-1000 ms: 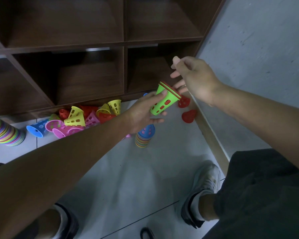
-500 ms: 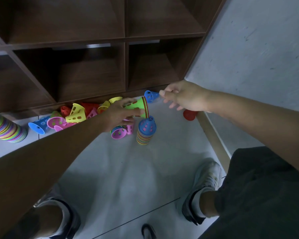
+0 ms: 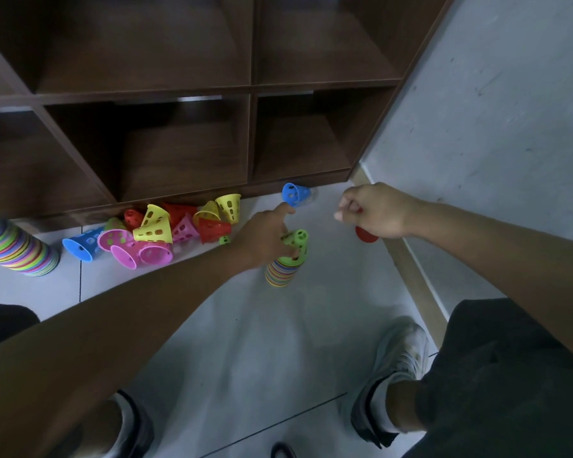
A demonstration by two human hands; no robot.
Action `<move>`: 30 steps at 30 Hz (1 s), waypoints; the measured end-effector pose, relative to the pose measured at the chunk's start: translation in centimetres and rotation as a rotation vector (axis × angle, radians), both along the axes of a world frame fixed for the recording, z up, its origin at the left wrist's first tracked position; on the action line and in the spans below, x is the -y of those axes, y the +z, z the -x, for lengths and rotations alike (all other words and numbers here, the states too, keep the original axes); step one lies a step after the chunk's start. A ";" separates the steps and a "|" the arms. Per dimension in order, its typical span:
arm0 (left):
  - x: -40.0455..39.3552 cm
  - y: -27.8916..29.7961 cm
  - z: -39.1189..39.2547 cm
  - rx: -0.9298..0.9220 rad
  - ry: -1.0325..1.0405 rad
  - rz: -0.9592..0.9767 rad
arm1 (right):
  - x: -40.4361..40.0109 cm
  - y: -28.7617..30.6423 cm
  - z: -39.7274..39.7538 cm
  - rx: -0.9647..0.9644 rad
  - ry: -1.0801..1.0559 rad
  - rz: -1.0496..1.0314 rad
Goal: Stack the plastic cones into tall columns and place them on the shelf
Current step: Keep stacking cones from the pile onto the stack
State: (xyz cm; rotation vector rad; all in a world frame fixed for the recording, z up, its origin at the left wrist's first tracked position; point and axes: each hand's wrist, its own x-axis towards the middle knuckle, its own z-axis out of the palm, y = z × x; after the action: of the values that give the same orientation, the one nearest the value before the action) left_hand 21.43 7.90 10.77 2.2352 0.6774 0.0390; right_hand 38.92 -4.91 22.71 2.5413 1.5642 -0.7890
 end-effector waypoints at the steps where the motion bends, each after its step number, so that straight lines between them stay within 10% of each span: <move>1: 0.1 0.0 0.0 -0.001 -0.017 -0.014 | -0.1 -0.1 0.0 0.004 0.005 0.008; 21: -9.3 -2.6 13.8 -0.378 0.182 -0.395 | -7.5 -5.4 10.3 -0.091 0.182 -0.229; 30: -11.9 -6.8 20.4 -0.535 0.246 -0.346 | -10.5 -17.0 14.6 -0.217 -0.113 -0.130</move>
State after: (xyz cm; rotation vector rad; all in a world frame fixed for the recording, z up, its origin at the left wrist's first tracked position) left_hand 1.08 19.80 4.00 2.4956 1.3165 -0.3566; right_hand 24.33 5.57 5.74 2.7377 1.5891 -1.0403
